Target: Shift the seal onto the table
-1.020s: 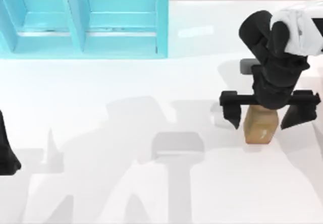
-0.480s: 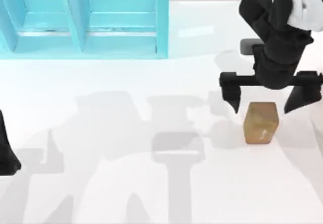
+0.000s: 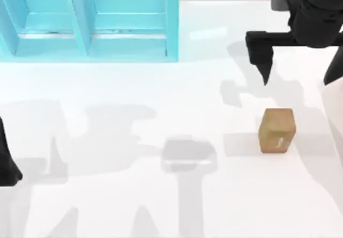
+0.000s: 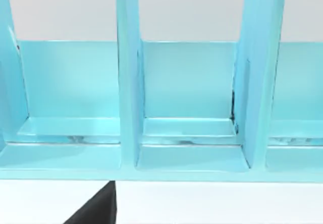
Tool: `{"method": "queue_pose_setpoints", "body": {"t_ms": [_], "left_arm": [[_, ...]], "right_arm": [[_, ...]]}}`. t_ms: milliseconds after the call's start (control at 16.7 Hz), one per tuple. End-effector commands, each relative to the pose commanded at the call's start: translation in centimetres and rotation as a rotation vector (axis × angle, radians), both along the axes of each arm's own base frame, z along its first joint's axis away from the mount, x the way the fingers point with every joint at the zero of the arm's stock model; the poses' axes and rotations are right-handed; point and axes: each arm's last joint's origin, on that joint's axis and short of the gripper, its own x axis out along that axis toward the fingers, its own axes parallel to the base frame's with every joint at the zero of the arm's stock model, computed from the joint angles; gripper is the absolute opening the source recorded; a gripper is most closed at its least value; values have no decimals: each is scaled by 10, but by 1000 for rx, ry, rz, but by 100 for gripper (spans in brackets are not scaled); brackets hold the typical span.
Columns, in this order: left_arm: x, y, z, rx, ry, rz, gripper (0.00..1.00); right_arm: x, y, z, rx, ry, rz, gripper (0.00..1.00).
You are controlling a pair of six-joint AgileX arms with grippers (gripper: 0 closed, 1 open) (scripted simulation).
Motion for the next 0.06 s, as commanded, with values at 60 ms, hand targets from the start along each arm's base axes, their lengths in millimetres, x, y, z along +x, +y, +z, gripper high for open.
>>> {"method": "queue_pose_setpoints", "body": {"t_ms": [60], "left_arm": [[0,0,0,0,0,0,100]], "right_arm": [[-1,0,2,1,-2,0,100]]}}
